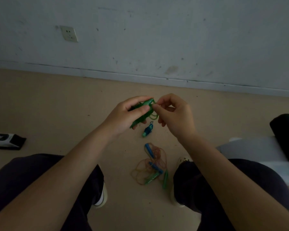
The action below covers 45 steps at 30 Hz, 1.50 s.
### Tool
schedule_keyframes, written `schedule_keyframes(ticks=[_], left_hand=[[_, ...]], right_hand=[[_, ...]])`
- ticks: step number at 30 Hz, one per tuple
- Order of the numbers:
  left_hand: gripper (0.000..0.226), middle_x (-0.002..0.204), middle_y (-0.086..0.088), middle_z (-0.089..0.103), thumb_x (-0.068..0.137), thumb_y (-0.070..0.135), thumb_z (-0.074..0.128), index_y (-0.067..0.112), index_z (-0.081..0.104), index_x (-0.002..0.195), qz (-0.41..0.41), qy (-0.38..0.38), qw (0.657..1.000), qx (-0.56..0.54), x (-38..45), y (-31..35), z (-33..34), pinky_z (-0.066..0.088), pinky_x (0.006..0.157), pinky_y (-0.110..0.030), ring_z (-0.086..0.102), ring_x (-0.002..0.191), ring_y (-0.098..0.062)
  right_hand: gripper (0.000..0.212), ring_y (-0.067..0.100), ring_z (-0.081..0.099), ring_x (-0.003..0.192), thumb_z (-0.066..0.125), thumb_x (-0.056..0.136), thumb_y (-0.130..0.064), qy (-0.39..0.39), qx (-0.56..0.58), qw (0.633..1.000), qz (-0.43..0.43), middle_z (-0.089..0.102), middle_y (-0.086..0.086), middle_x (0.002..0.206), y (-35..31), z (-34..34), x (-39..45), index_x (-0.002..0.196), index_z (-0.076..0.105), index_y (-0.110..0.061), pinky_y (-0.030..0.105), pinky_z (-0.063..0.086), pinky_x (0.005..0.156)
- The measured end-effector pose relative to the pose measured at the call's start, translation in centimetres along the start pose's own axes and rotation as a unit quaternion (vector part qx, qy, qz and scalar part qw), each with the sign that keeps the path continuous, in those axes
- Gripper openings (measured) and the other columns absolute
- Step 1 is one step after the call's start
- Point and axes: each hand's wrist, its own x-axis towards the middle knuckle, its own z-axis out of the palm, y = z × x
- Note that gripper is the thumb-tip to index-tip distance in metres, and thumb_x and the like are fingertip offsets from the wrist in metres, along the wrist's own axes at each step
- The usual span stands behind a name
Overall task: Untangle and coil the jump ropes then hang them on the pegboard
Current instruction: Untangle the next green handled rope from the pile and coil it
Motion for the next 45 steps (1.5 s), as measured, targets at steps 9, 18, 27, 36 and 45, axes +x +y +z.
schedule_keyframes(ticks=[9,18,27,36,45], left_hand=[[0.029,0.099,0.013,0.075,0.099,0.027,0.062,0.051,0.067,0.115,0.010,-0.001,1.000,0.007,-0.2,-0.1,0.4,0.048,0.052,-0.024,0.073,0.079,-0.015],[0.030,0.100,0.012,0.075,0.099,0.027,0.062,0.052,0.067,0.115,0.011,0.003,1.000,0.000,-0.1,-0.2,0.1,0.048,0.052,-0.024,0.072,0.079,-0.014],[0.032,0.101,0.004,0.075,0.092,0.034,0.064,0.046,0.069,0.121,0.002,-0.039,0.999,-0.028,-0.2,0.1,-0.4,0.048,0.053,-0.025,0.072,0.083,-0.019],[0.030,0.092,-0.002,0.074,0.079,0.040,0.074,0.043,0.074,0.109,0.003,-0.093,0.992,-0.090,-0.4,0.6,-0.9,0.044,0.045,-0.025,0.069,0.072,-0.022],[0.018,0.079,-0.010,0.070,0.074,0.037,0.080,0.030,0.076,0.089,-0.007,-0.104,0.987,-0.125,-0.3,0.6,-1.4,0.042,0.042,-0.024,0.067,0.064,-0.020]], right_hand=[[0.010,0.015,0.055,0.056,0.075,0.085,-0.011,0.024,-0.032,0.999,-0.029,0.064,0.011,0.070,0.0,0.0,0.2,0.079,0.068,-0.010,0.025,0.045,0.051],[0.001,0.019,0.063,0.054,0.071,0.086,-0.003,-0.008,0.059,0.998,0.011,0.067,0.012,0.068,-0.2,-0.3,0.2,0.087,0.071,-0.002,0.027,0.055,0.052],[0.019,0.016,0.058,0.053,0.070,0.087,-0.005,-0.072,0.206,0.967,0.134,0.060,0.009,0.067,-0.3,-0.3,0.0,0.091,0.051,-0.006,0.025,0.050,0.052],[0.012,0.007,0.054,0.056,0.065,0.082,-0.020,-0.250,0.298,0.904,0.179,0.063,0.000,0.072,-0.5,-1.6,0.5,0.089,0.063,-0.010,0.016,0.048,0.052],[0.045,0.008,0.055,0.060,0.047,0.093,-0.018,-0.301,0.353,0.868,0.176,0.062,0.003,0.073,-0.9,-2.1,0.5,0.126,0.046,0.012,0.017,0.048,0.056]])
